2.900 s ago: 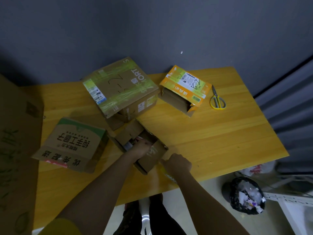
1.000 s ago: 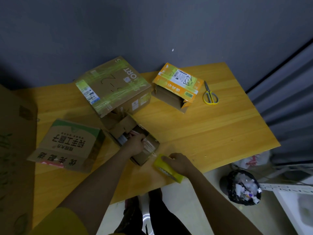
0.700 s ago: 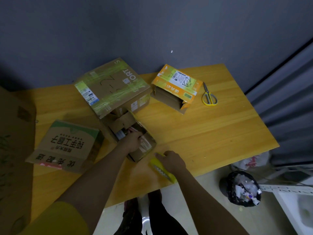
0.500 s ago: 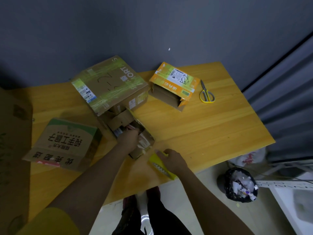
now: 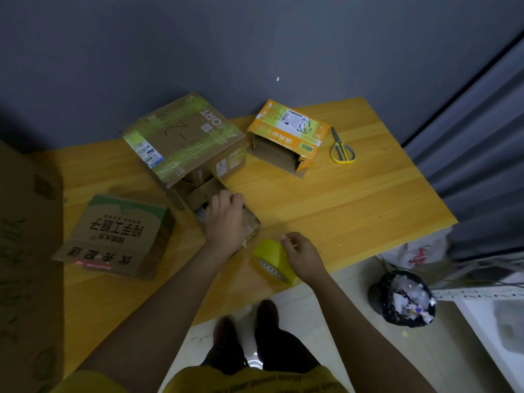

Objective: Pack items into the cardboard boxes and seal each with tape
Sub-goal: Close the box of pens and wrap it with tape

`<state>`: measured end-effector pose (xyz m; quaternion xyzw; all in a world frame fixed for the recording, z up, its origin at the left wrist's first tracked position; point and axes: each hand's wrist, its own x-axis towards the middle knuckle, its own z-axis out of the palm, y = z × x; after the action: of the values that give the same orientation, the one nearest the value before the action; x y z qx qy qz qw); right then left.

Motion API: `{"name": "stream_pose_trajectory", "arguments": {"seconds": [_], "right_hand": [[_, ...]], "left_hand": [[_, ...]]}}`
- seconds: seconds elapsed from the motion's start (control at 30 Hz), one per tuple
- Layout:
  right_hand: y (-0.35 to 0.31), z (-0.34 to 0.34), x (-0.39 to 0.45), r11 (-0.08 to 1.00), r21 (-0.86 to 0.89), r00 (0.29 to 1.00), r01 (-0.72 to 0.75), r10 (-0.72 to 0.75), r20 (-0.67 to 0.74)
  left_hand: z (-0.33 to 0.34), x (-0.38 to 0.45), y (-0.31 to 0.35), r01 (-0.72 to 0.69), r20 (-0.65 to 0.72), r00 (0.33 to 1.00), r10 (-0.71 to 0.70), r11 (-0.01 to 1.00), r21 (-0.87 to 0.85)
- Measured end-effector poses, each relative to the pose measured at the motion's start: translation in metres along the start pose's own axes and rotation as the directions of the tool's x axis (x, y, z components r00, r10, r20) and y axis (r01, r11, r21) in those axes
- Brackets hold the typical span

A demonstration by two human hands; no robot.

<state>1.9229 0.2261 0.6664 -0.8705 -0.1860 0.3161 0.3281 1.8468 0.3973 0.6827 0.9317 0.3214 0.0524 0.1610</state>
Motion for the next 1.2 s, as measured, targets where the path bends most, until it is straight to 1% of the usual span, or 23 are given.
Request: {"name": "stream_pose_trajectory", "arguments": {"seconds": [0.07, 0.13, 0.3, 0.37, 0.43, 0.53, 0.63, 0.7, 0.77, 0.83, 0.9, 0.97, 1.07, 1.13, 1.2], "right_hand": [[0.002, -0.009, 0.002, 0.999, 0.032, 0.999, 0.017, -0.016, -0.039], [0.003, -0.022, 0.008, 0.998, 0.055, 0.996, 0.036, -0.032, -0.086], [0.006, -0.068, 0.044, 0.992, 0.107, 0.978, 0.066, -0.042, -0.206], [0.008, -0.089, 0.070, 0.990, 0.122, 0.969, 0.076, -0.044, -0.244], [0.011, -0.112, 0.100, 0.991, 0.114, 0.964, 0.072, -0.040, -0.263], [0.022, -0.147, 0.156, 0.995, 0.065, 0.967, 0.077, -0.058, -0.250], [0.034, -0.180, 0.214, 0.995, -0.076, 0.981, 0.064, -0.076, -0.176], [0.043, -0.201, 0.247, 0.984, -0.178, 0.990, 0.023, -0.047, -0.135], [0.051, -0.216, 0.279, 0.961, -0.275, 0.997, -0.010, -0.013, -0.082], [0.057, -0.223, 0.310, 0.922, -0.386, 1.000, -0.002, -0.007, -0.022], [0.062, -0.223, 0.337, 0.875, -0.484, 1.000, 0.001, 0.003, 0.007], [0.064, -0.217, 0.356, 0.861, -0.509, 1.000, -0.002, 0.011, 0.016], [0.061, -0.207, 0.372, 0.873, -0.486, 0.999, -0.044, 0.033, -0.031], [0.057, -0.204, 0.379, 0.888, -0.450, 0.995, -0.095, 0.071, -0.070], [0.054, -0.203, 0.380, 0.901, -0.407, 0.988, -0.150, 0.129, -0.078]], "left_hand": [[-0.004, 0.002, 0.009, -0.038, -0.010, 0.999, 0.038, 0.999, -0.017], [-0.007, 0.008, 0.019, -0.046, 0.005, 0.999, 0.046, 0.998, -0.043], [-0.012, 0.041, 0.059, -0.111, 0.026, 0.993, 0.116, 0.985, -0.130], [-0.009, 0.059, 0.080, -0.107, 0.055, 0.991, 0.119, 0.977, -0.186], [-0.003, 0.079, 0.103, -0.071, 0.088, 0.992, 0.089, 0.980, -0.184], [0.012, 0.115, 0.135, -0.010, 0.117, 0.993, 0.031, 0.984, -0.176], [0.030, 0.149, 0.159, 0.076, 0.139, 0.989, -0.052, 0.983, -0.169], [0.044, 0.166, 0.178, 0.144, 0.193, 0.974, -0.116, 0.980, -0.140], [0.057, 0.180, 0.195, 0.189, 0.236, 0.958, -0.165, 0.979, -0.082], [0.069, 0.192, 0.206, 0.223, 0.240, 0.948, -0.208, 0.974, -0.036], [0.079, 0.200, 0.212, 0.255, 0.231, 0.942, -0.245, 0.967, -0.015], [0.086, 0.206, 0.212, 0.280, 0.222, 0.936, -0.272, 0.960, -0.003], [0.093, 0.211, 0.207, 0.306, 0.207, 0.931, -0.302, 0.952, 0.012], [0.094, 0.212, 0.204, 0.318, 0.191, 0.931, -0.312, 0.948, 0.000], [0.093, 0.210, 0.200, 0.337, 0.175, 0.928, -0.328, 0.941, -0.028]]}}
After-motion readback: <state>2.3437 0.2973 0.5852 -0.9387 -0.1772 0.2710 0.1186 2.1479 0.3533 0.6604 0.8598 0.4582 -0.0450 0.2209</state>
